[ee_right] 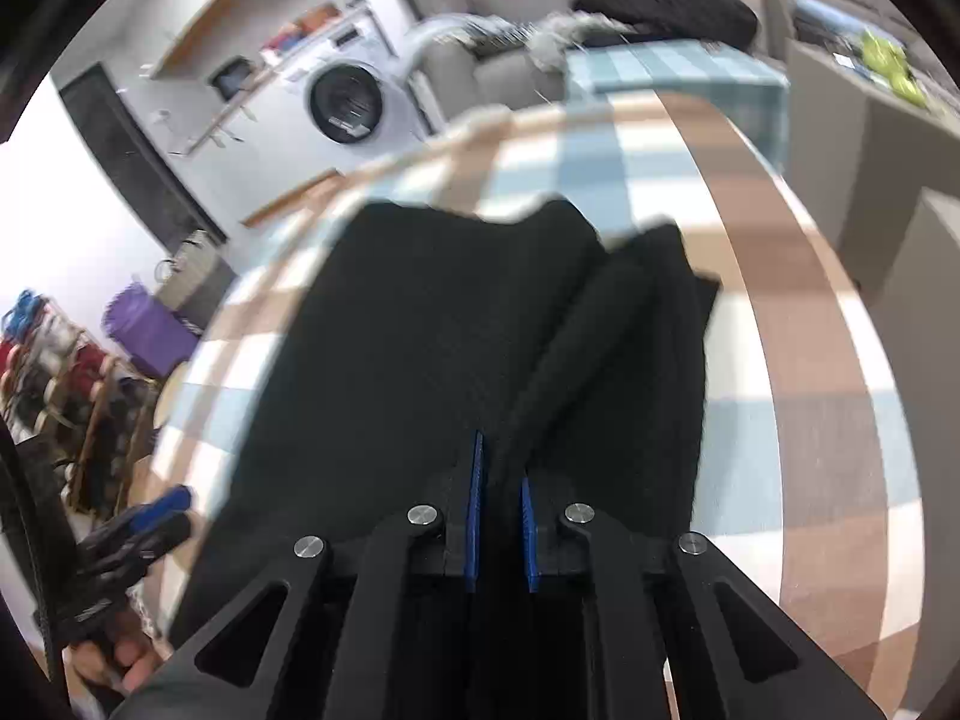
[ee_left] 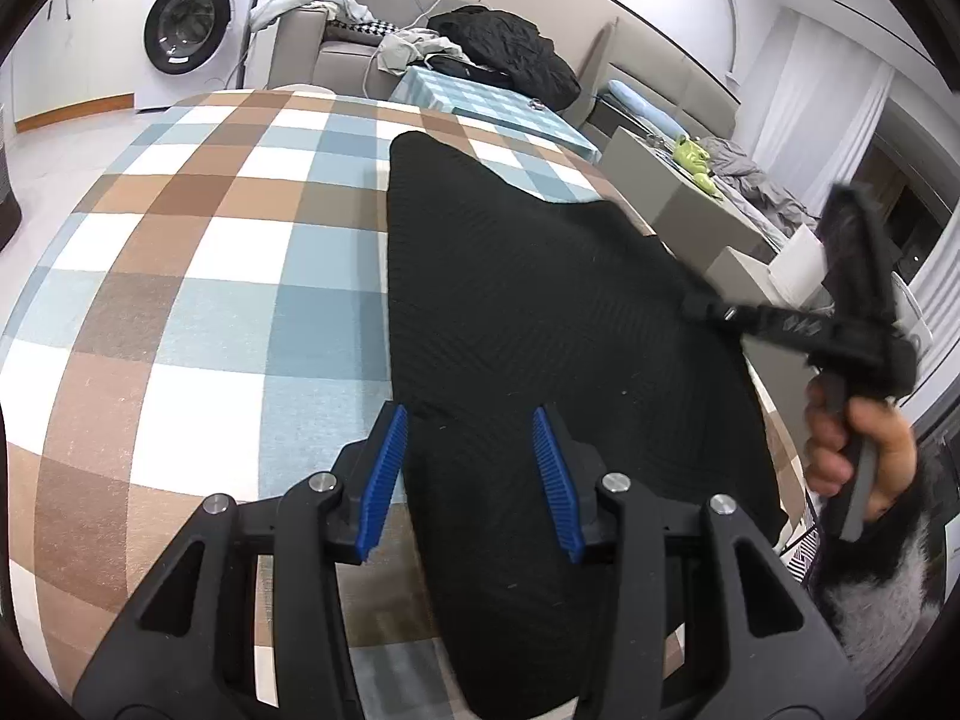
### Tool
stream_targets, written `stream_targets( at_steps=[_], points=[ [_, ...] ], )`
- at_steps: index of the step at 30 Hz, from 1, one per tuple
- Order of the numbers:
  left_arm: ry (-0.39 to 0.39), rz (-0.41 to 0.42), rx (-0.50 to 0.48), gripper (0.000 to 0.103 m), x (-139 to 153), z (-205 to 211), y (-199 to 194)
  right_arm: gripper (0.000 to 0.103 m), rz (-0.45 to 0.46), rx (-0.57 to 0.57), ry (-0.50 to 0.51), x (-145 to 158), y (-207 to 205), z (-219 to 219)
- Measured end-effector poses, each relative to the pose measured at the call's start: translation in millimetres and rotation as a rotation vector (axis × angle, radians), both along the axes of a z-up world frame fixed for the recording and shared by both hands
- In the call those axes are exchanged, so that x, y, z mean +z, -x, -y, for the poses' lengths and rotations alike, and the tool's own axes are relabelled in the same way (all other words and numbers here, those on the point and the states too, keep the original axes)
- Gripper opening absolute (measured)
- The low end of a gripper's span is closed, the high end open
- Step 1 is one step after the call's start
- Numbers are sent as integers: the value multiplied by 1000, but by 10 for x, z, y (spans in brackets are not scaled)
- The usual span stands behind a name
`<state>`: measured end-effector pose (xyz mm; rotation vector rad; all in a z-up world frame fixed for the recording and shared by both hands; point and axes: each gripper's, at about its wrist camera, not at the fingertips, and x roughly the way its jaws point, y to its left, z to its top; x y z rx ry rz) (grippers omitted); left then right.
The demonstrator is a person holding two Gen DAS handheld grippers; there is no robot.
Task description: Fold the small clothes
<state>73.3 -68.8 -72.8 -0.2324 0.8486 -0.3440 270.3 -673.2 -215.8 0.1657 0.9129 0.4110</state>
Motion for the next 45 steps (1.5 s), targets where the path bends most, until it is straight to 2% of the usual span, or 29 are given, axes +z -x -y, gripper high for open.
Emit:
stream_targets(
  at_steps=[2, 4, 8, 11, 13, 17, 19, 20, 21, 24, 25, 26, 28, 29, 31, 34, 39, 42, 45],
  points=[
    [-5, 2, -6, 41, 2, 15, -2, 10, 34, 31, -12, 164, 54, -9],
    [-4, -2, -11, 41, -17, 35, -20, 10, 38, 22, 10, 164, 28, 10],
    [-11, -23, -25, 41, -56, 76, -30, 14, -43, -58, 39, -144, -159, 111],
    [-21, -23, -41, 41, -59, 98, 8, 16, -78, -60, -42, -230, -44, 251],
    [-22, -28, -49, 45, -77, 117, 24, 23, -73, -44, -95, -247, 130, 301],
    [-33, -34, -77, 45, -110, 209, 46, 23, -99, -59, -173, -378, 579, 417],
    [-43, -32, -94, 45, -111, 259, 61, 21, -92, -66, -186, -398, 704, 435],
    [-45, -31, -98, 45, -108, 272, 67, 15, -78, -59, -180, -392, 744, 422],
    [-48, -29, -104, 45, -99, 290, 76, 5, -63, -49, -164, -364, 765, 394],
    [-52, -19, -114, 45, -57, 316, 117, 5, -1, -10, -223, -137, 780, 361],
    [-52, -16, -116, 46, -41, 326, 137, 5, 4, -8, -208, -97, 766, 349],
    [-49, -14, -117, 47, -32, 330, 154, 5, -5, -23, -152, -117, 733, 335],
    [-47, -12, -124, 49, -25, 352, 190, 6, -75, -88, -23, -299, 637, 334],
    [-51, -11, -132, 50, -21, 370, 214, 8, -98, -101, -12, -355, 617, 348],
    [-69, -9, -149, 50, -20, 414, 263, 15, -94, -109, -65, -381, 685, 395],
    [-81, -10, -177, 50, -23, 472, 324, 21, -15, -55, -159, -202, 929, 423],
    [-116, 2, -240, 54, -84, 567, 459, 25, -4, 63, -158, -155, 1146, 268],
    [-152, -9, -253, 54, -168, 580, 546, 25, -15, 55, -137, -187, 1171, 239],
    [-176, -1, -263, 54, -208, 567, 620, 25, 20, 43, -153, -106, 1219, 293]
  ],
)
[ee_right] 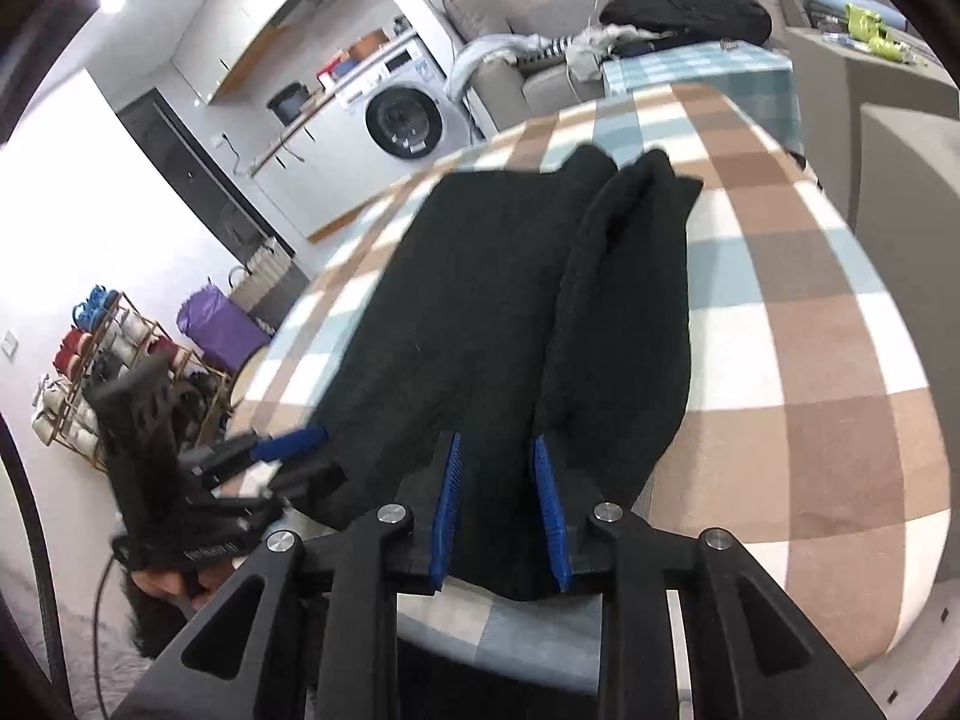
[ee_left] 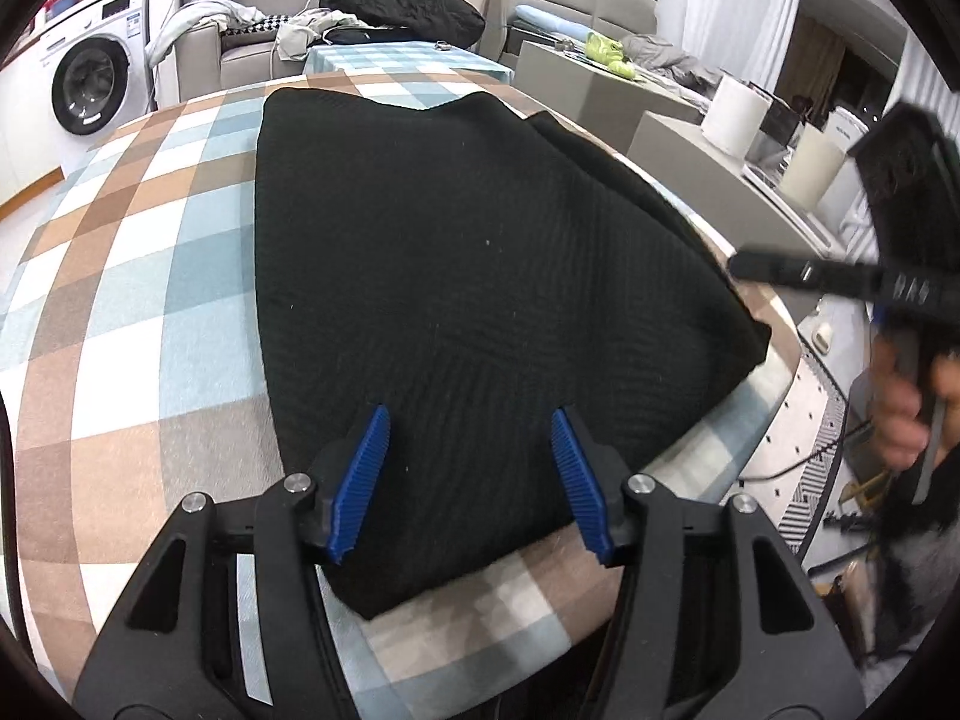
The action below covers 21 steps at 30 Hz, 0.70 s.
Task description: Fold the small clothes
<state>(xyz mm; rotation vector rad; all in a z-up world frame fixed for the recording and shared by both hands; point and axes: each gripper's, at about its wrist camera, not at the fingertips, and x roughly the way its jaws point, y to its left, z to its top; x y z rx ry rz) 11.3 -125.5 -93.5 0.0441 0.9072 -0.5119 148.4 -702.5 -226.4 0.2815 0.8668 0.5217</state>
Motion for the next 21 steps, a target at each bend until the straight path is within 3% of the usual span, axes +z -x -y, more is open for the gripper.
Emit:
stream_targets(
  at_steps=[2, 4, 6, 9, 11, 12, 13, 15, 20, 21],
  points=[
    [-8, 4, -7, 54, -12, -9, 30, 26, 39, 16, -7, 94, 79, 12],
    [-11, 4, -12, 54, -18, -15, 33, 34, 51, 52, -16, 128, 115, -16],
    [-15, 1, -17, 54, -27, -16, 27, 41, 30, 86, 18, 54, 97, -116],
    [-11, 0, -22, 54, -29, -28, 19, 41, -42, 70, 95, -161, 12, -211],
    [-6, -2, -23, 54, -35, -42, 7, 30, -67, 44, 120, -266, -56, -223],
    [-4, -4, -23, 54, -36, -48, 4, 15, -50, 53, 111, -251, -35, -227],
    [-6, -5, -23, 55, -35, -47, -2, 7, -29, 74, 106, -210, -12, -246],
    [-14, -7, -23, 55, -40, -47, -7, 6, 22, 118, 88, -93, 67, -267],
    [2, -14, -31, 55, -43, -58, -22, 5, -120, 73, 157, -318, -74, -171],
    [-2, -12, -31, 55, -43, -57, -22, 6, -109, 71, 155, -303, -67, -173]
  ],
)
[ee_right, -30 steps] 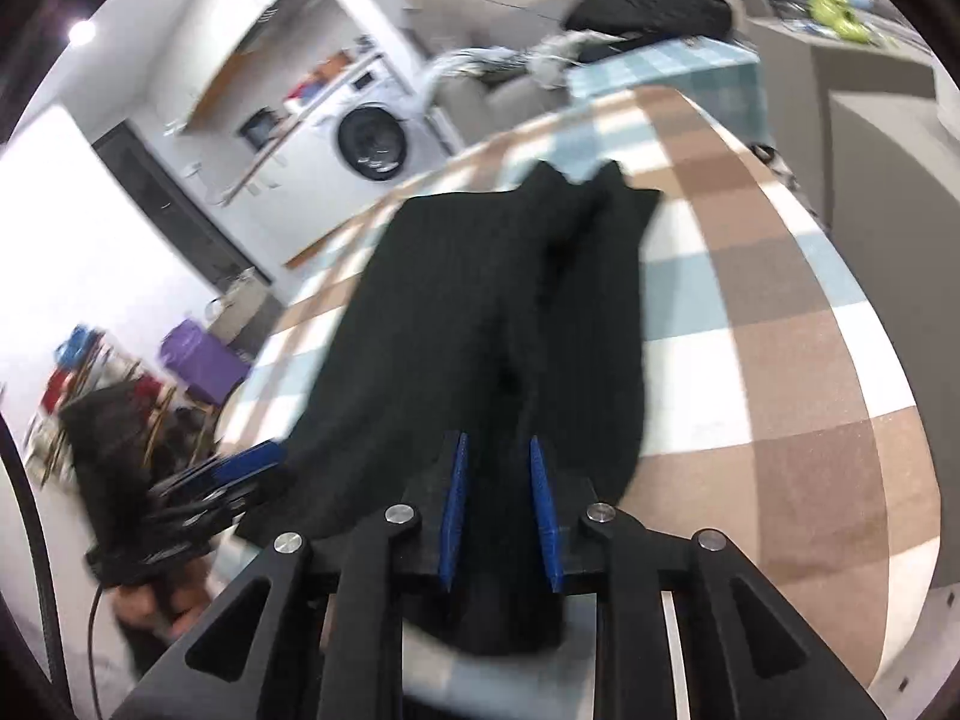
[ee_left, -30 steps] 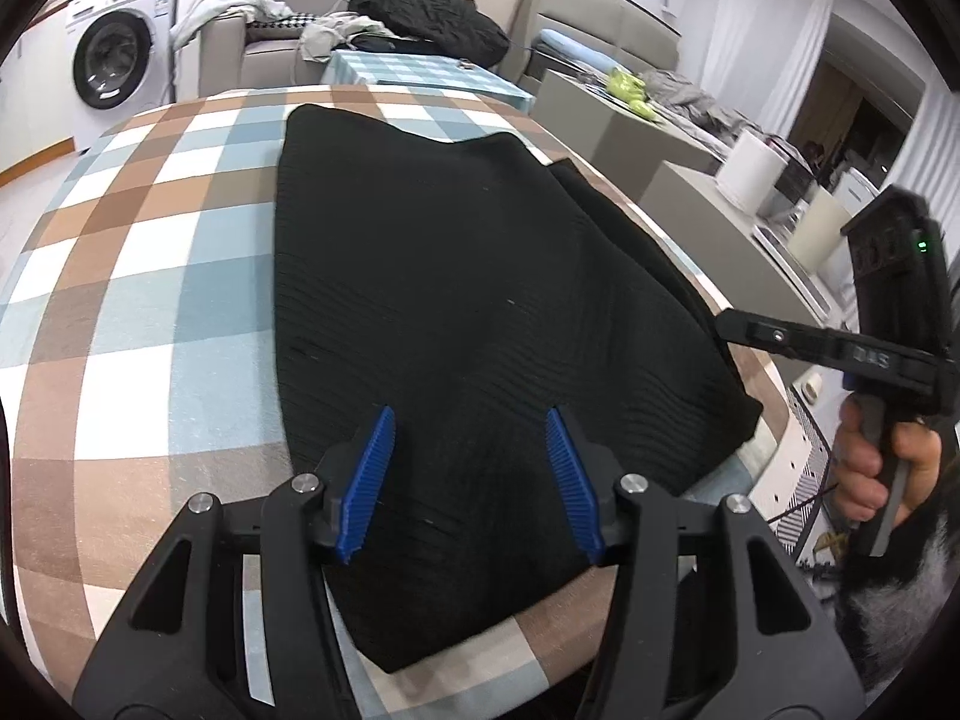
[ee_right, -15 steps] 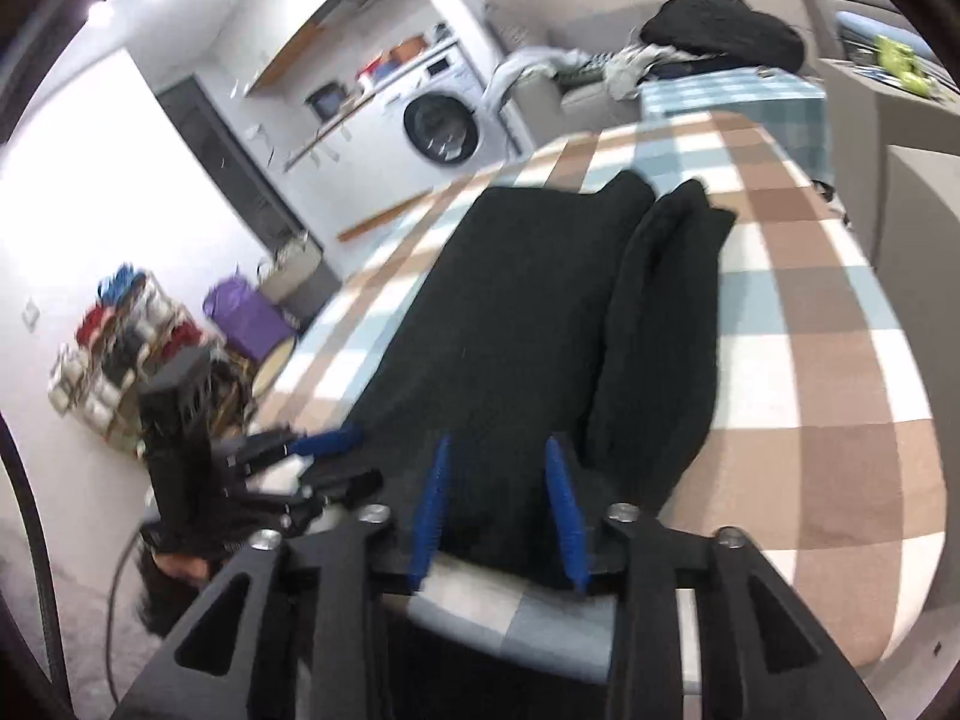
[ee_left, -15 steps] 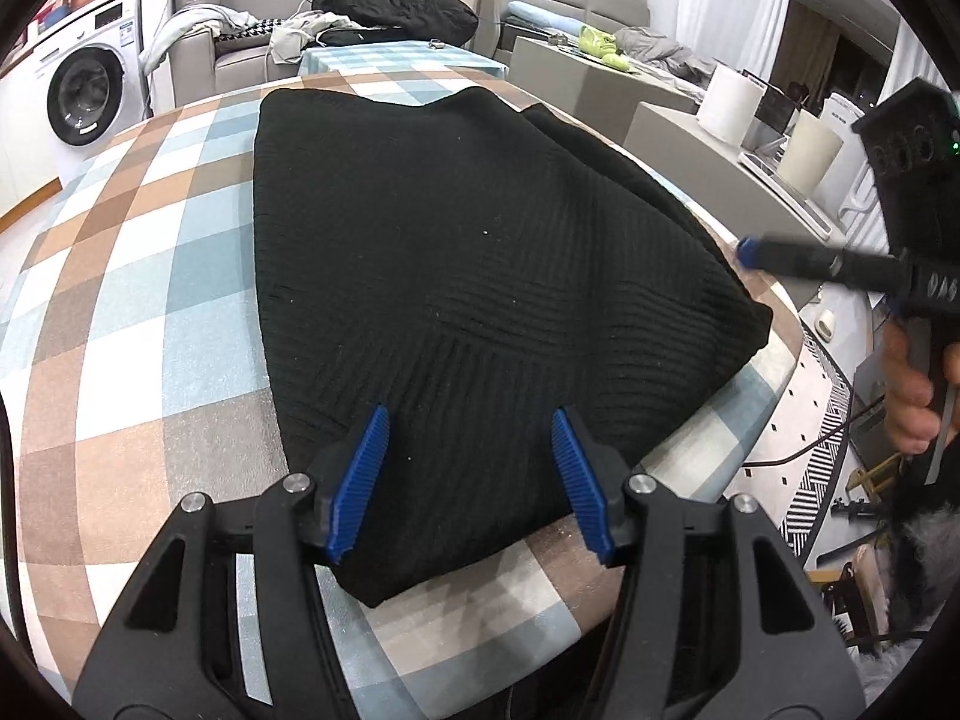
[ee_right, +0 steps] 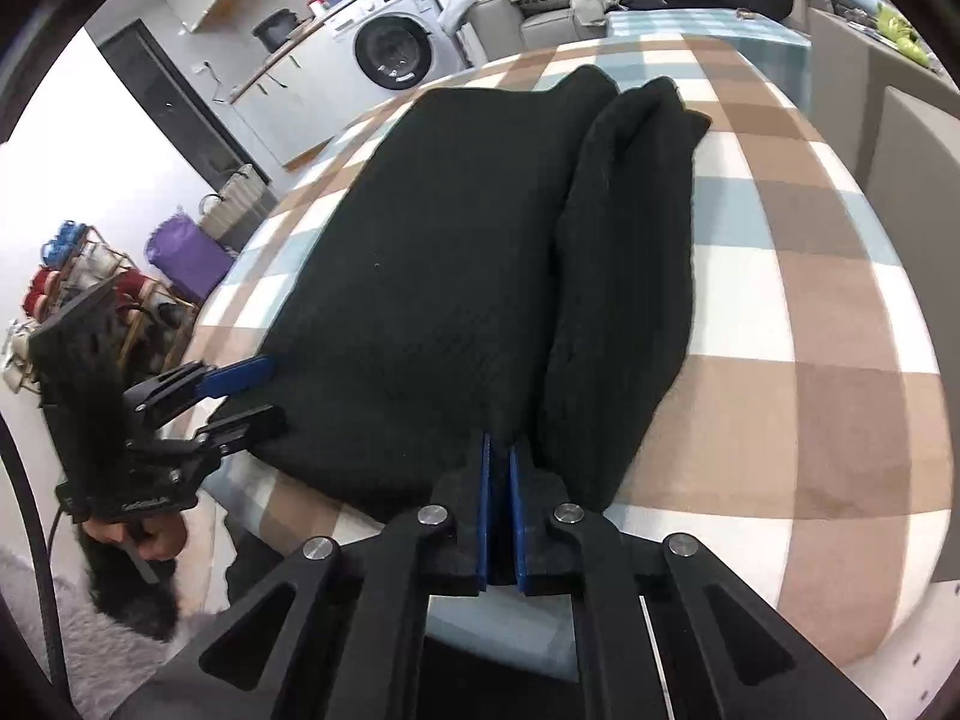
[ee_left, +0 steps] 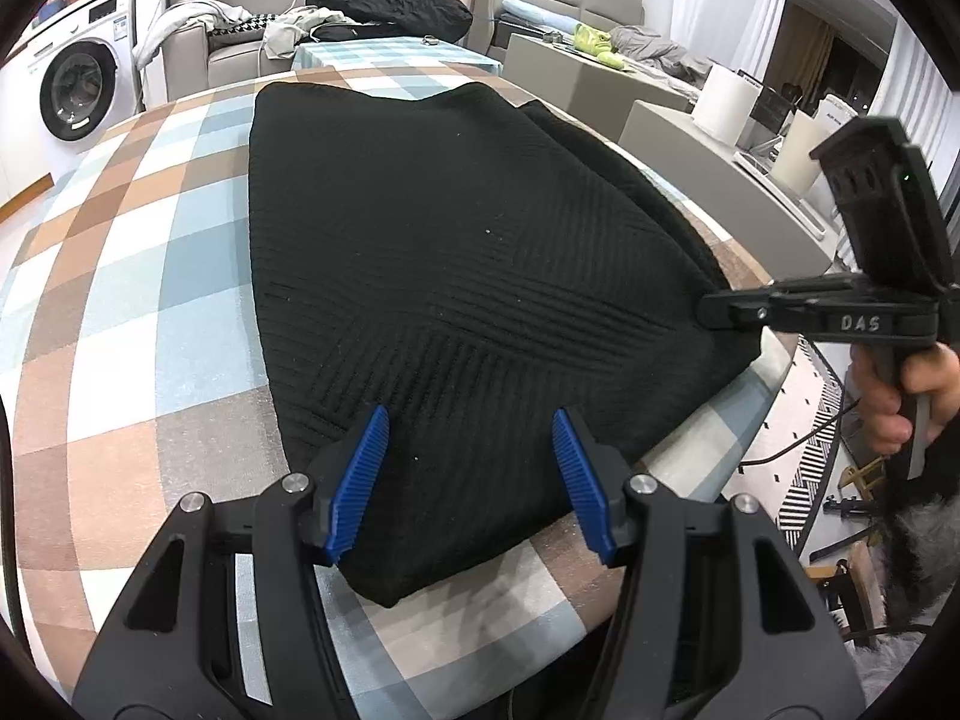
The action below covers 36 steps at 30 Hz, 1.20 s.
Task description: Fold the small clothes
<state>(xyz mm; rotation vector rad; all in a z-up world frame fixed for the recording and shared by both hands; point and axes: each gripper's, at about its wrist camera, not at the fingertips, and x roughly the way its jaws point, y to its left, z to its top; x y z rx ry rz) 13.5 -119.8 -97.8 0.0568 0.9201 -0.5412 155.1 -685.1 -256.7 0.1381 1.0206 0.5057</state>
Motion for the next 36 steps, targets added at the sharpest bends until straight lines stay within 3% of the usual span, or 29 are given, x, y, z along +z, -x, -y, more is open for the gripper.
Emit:
stream_targets(
  at_steps=[5, 7, 12, 19, 23, 26, 30, 34, 36],
  points=[
    [10, -3, 0, 55, 25, -19, -18, 17, 39, 26, -26, 109, -40, -37],
    [15, -6, 7, 55, 21, -35, -37, 18, 57, -14, -34, 142, -119, -4],
    [17, -5, 11, 55, 16, -43, -54, 18, 99, -192, -35, 228, -643, 157],
    [23, -4, 22, 55, 33, -48, -89, 18, 61, -265, -37, 114, -1447, 148],
    [27, -2, 24, 55, 41, -50, -134, 18, 85, -262, -19, 140, -1763, 160],
    [31, -2, 26, 55, 50, -43, -159, 8, 75, -260, -23, 134, -1894, 176],
    [33, 4, 29, 55, 68, -31, -171, 5, 199, -137, -150, 314, -1897, 148],
    [29, -1, 30, 55, 43, -12, -180, 7, 132, -222, 49, 159, -2045, 150],
    [27, 1, 29, 55, 44, -5, -173, 13, 120, -237, 33, 119, -2047, 197]
  ],
)
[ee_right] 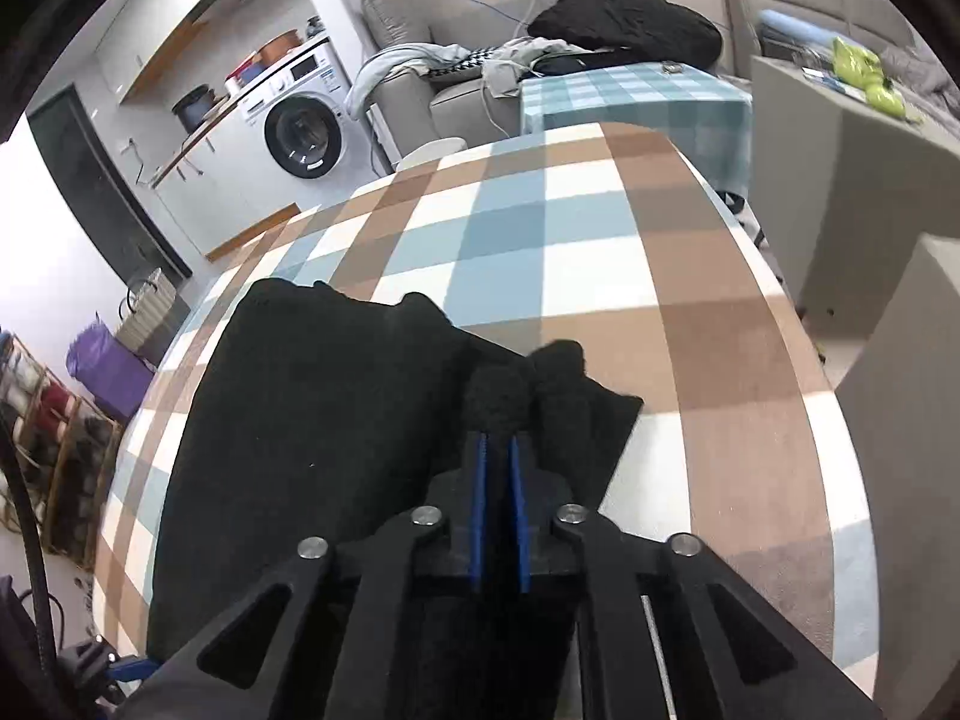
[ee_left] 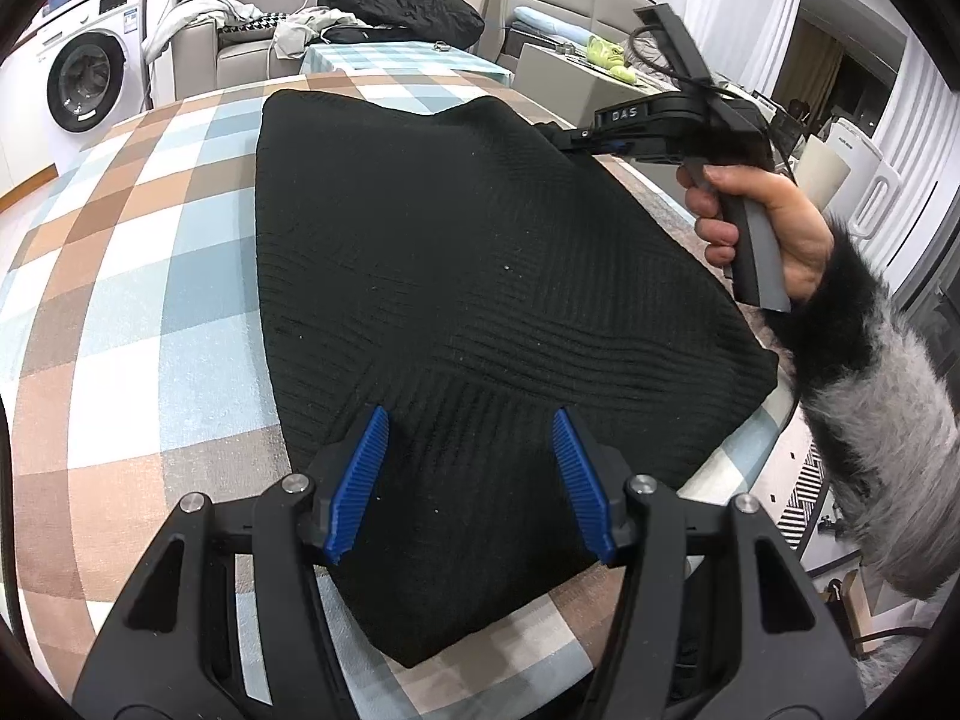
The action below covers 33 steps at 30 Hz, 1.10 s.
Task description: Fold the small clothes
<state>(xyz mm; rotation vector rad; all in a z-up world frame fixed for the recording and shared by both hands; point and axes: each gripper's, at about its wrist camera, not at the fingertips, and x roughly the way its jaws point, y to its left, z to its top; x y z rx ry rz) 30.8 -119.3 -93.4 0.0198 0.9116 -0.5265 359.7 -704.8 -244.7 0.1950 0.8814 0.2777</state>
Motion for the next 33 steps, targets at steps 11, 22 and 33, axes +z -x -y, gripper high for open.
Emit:
stream_targets(
  at_steps=[11, 22, 33],
  points=[
    [13, -2, 9, 55, 2, -24, -18, 32, -31, 162, -51, 213, 427, -385],
    [42, 13, 47, 55, 52, -148, -6, 9, 26, 131, 55, 268, 494, -533],
    [55, 1, 99, 55, 41, -253, -39, 25, -129, 130, -207, -117, 1225, -246]
  ],
)
